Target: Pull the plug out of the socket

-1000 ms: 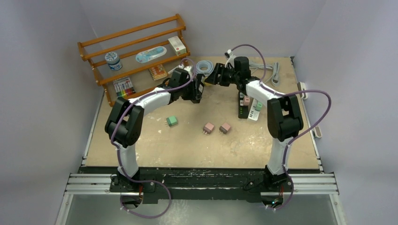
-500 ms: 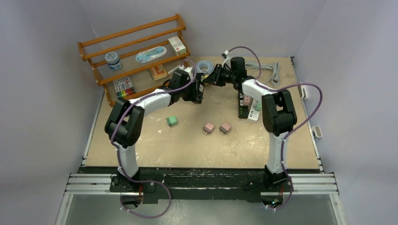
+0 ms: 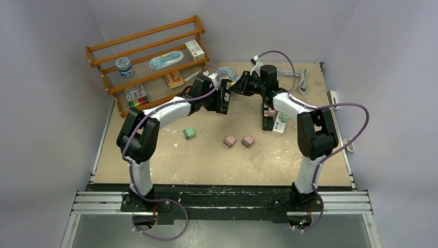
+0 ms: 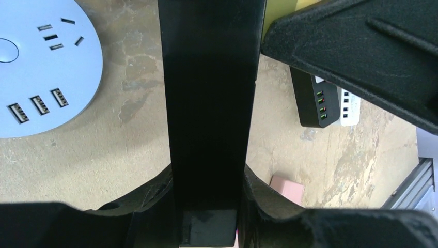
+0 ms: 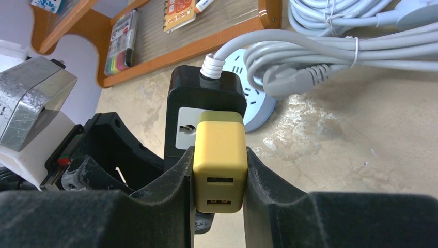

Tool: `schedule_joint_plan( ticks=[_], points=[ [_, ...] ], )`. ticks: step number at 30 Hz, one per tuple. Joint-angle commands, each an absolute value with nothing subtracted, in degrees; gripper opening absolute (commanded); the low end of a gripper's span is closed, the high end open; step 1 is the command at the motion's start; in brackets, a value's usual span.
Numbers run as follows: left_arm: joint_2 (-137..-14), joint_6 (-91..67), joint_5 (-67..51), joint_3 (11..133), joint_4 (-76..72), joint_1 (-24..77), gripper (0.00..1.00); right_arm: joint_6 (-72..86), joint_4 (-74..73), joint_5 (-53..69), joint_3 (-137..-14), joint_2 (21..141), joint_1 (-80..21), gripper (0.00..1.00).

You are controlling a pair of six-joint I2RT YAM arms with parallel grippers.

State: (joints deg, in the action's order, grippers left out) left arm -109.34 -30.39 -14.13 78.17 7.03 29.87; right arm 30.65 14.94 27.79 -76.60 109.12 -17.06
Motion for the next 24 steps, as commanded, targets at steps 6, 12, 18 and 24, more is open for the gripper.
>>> schedule_joint_plan(
  ticks=[6, 12, 18, 24],
  points=[
    [-110.4, -28.5, -8.2, 83.1, 8.7, 27.6, 0.00, 29.5, 25.8, 23.8, -65.5, 96.5, -18.4, 0.00],
    [-112.5, -27.4, -7.2, 85.5, 10.5, 26.9, 0.00, 28.9, 20.7, 18.9, -62.5, 92.6, -15.0, 0.00],
    [-117.5, -26.7, -5.5, 92.0, 14.6, 26.7, 0.00, 30.6, 25.5, 16.6, -55.3, 86.8, -14.6, 0.00],
    [-123.8, -27.5, -5.3, 99.5, 17.1, 26.0, 0.00, 30.0, 30.0, 21.7, -52.5, 83.8, -14.5, 0.00]
  ],
)
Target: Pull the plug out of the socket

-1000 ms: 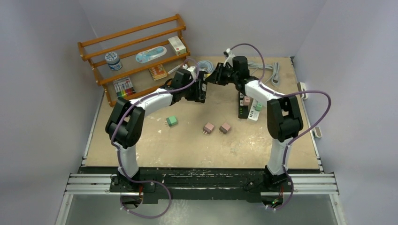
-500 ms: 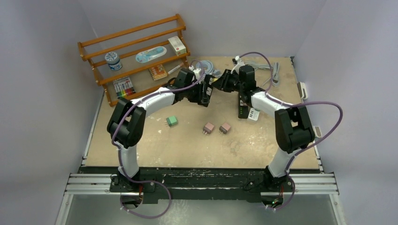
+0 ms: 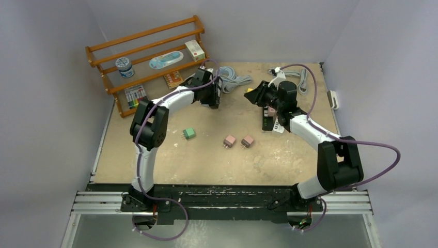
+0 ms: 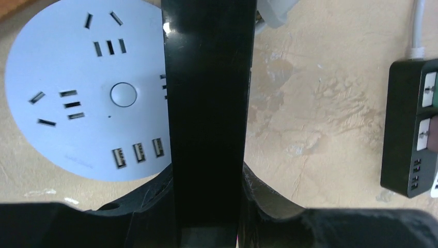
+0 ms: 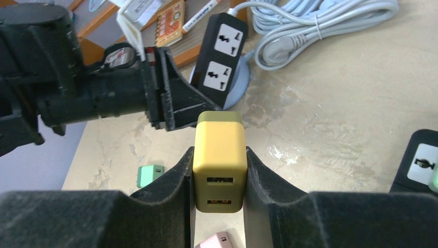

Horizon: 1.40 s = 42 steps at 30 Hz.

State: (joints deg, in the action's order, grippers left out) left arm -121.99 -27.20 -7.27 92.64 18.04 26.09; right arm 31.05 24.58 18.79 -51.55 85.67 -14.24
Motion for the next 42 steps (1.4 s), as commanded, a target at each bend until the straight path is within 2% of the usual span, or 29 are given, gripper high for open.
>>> schedule_joint_plan(
  ticks=[1, 7, 15, 22, 23, 24, 26, 27, 28, 32, 42],
  points=[
    [-124.8, -27.4, -5.5, 100.7, 17.1, 26.0, 0.00, 29.5, 29.2, 21.4, -52.9, 83.9, -14.5, 0.00],
    [-133.6, -26.0, -8.0, 112.7, 22.1, 26.0, 0.00, 27.6, 25.7, 21.5, -54.9, 85.9, -14.5, 0.00],
    [-141.0, -25.9, -10.2, 119.7, 23.3, 26.4, 0.00, 27.6, 27.0, 24.5, -54.4, 87.8, -14.5, 0.00],
    [-147.6, -23.6, -11.3, 132.3, 29.1, 26.6, 0.00, 27.1, 26.4, 26.9, -55.0, 91.1, -14.5, 0.00],
    [-147.6, -22.5, -10.3, 133.0, 30.3, 26.6, 0.03, 27.1, 26.3, 27.3, -54.9, 91.4, -14.5, 0.00],
    [-147.2, -21.4, -9.2, 133.2, 31.5, 26.7, 0.15, 27.1, 26.3, 27.3, -55.0, 91.6, -14.5, 0.00],
    [-144.5, -19.3, -6.7, 132.1, 32.5, 26.5, 0.46, 27.0, 26.3, 27.1, -54.9, 91.7, -14.5, 0.00],
    [-142.8, -18.0, -5.7, 130.8, 32.5, 26.5, 0.56, 26.9, 26.3, 27.2, -55.0, 91.9, -14.5, 0.00],
    [-140.8, -17.0, -4.8, 129.5, 32.3, 26.5, 0.62, 26.8, 26.2, 27.2, -55.0, 92.0, -14.6, 0.00],
    [-132.9, -14.5, 0.4, 124.9, 32.4, 26.6, 0.71, 26.4, 26.1, 27.4, -57.6, 92.8, -14.8, 0.00],
    [-111.4, -16.5, 15.0, 113.8, 29.9, 25.8, 0.80, 24.6, 24.3, 24.7, -60.3, 94.9, -19.1, 0.00]
  ],
)
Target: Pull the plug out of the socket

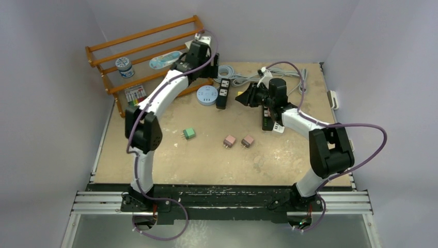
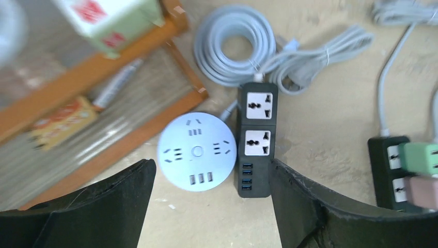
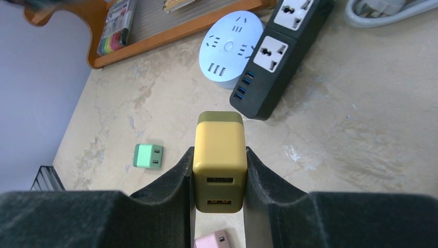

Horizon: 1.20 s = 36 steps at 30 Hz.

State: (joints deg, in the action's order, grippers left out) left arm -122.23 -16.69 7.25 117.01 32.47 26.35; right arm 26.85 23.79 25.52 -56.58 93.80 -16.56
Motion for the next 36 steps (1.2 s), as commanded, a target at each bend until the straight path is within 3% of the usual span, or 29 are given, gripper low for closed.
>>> schedule_joint_plan(
  ticks=[1, 10, 19, 23, 30, 36],
  points=[
    [-109.1, -16.7, 15.6, 112.2, 29.3, 25.7, 0.80, 23.7, 23.3, 23.8, -61.3, 95.4, -20.1, 0.00],
    [-94.8, -16.9, 14.2, 99.9, 27.6, 21.4, 0.83, 20.7, 17.0, 22.9, -71.0, 105.7, -26.8, 0.00],
    [-89.2, -17.5, 11.5, 91.2, 26.7, 16.4, 0.85, 17.1, 7.3, 22.2, -82.4, 116.3, -31.1, 0.00],
    [-88.5, -16.7, 11.6, 89.6, 27.1, 15.8, 0.86, 16.9, 6.1, 21.8, -81.5, 117.1, -31.3, 0.11],
    [-88.8, -17.1, 9.9, 89.5, 26.6, 15.6, 0.87, 15.9, 5.0, 20.7, -78.7, 117.6, -31.7, 0.19],
    [-88.7, -17.3, 10.1, 89.0, 26.6, 15.6, 0.88, 14.3, 4.4, 18.9, -78.8, 116.9, -31.9, 0.41]
  ],
)
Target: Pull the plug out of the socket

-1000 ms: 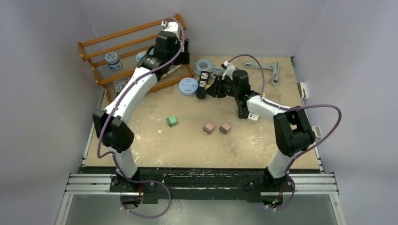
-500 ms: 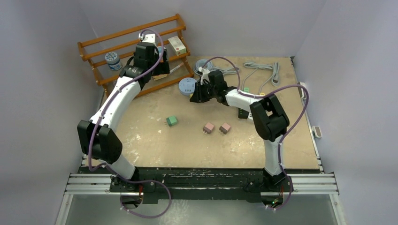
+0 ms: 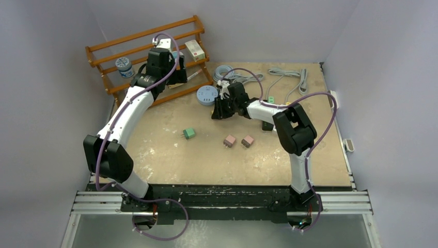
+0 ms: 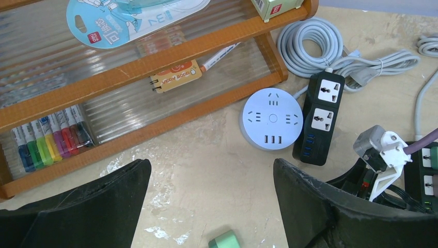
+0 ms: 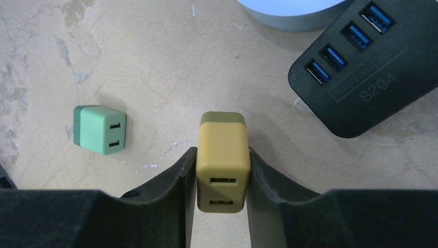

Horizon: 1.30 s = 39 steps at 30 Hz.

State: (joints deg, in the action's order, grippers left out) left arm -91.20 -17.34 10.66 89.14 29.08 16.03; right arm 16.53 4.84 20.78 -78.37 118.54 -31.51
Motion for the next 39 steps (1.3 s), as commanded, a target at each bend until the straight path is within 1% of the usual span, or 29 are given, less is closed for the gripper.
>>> schedule_joint_plan(
  ticks=[1, 4, 6, 10, 13, 16, 19, 27, 32, 35, 39],
  points=[
    [-88.7, -17.3, 10.2, 89.0, 26.6, 15.6, 0.89, 13.8, 4.0, 18.7, -79.1, 116.8, -31.9, 0.44],
    [-88.8, -17.5, 10.0, 89.0, 26.6, 15.6, 0.89, 12.5, 2.6, 18.7, -79.9, 116.1, -31.9, 0.54],
    [-89.0, -17.5, 9.7, 89.1, 26.6, 15.6, 0.89, 12.1, 1.8, 18.4, -80.2, 115.5, -31.9, 0.58],
    [-89.4, -17.6, 9.6, 89.2, 26.9, 15.6, 0.90, 10.9, -0.7, 13.0, -81.6, 113.3, -31.8, 0.60],
    [-89.3, -17.5, 10.3, 89.2, 27.0, 15.6, 0.90, 10.7, 0.5, 7.0, -79.7, 107.3, -31.6, 0.60],
    [-89.4, -17.4, 10.8, 89.1, 26.9, 15.6, 0.91, 9.5, 0.9, 0.8, -77.9, 101.7, -30.7, 0.63],
    [-89.6, -17.6, 10.4, 89.1, 26.9, 15.6, 0.91, 8.4, 0.4, -3.0, -77.6, 98.9, -28.1, 0.64],
    [-88.9, -16.8, 10.5, 89.9, 27.7, 15.6, 0.92, 13.6, -3.3, -5.6, -77.4, 97.6, -11.2, 0.65],
    [-89.7, -16.5, 9.1, 90.7, 28.0, 15.6, 0.92, 10.4, -8.7, -15.3, -81.1, 99.9, -10.2, 0.69],
    [-90.4, -16.6, 7.6, 90.8, 28.3, 15.6, 0.92, 10.0, -9.6, -14.9, -81.3, 101.1, -9.9, 0.70],
    [-90.3, -16.3, 7.6, 90.2, 28.4, 15.6, 0.92, 10.6, -10.5, -12.0, -80.4, 102.5, -9.8, 0.69]
  ],
)
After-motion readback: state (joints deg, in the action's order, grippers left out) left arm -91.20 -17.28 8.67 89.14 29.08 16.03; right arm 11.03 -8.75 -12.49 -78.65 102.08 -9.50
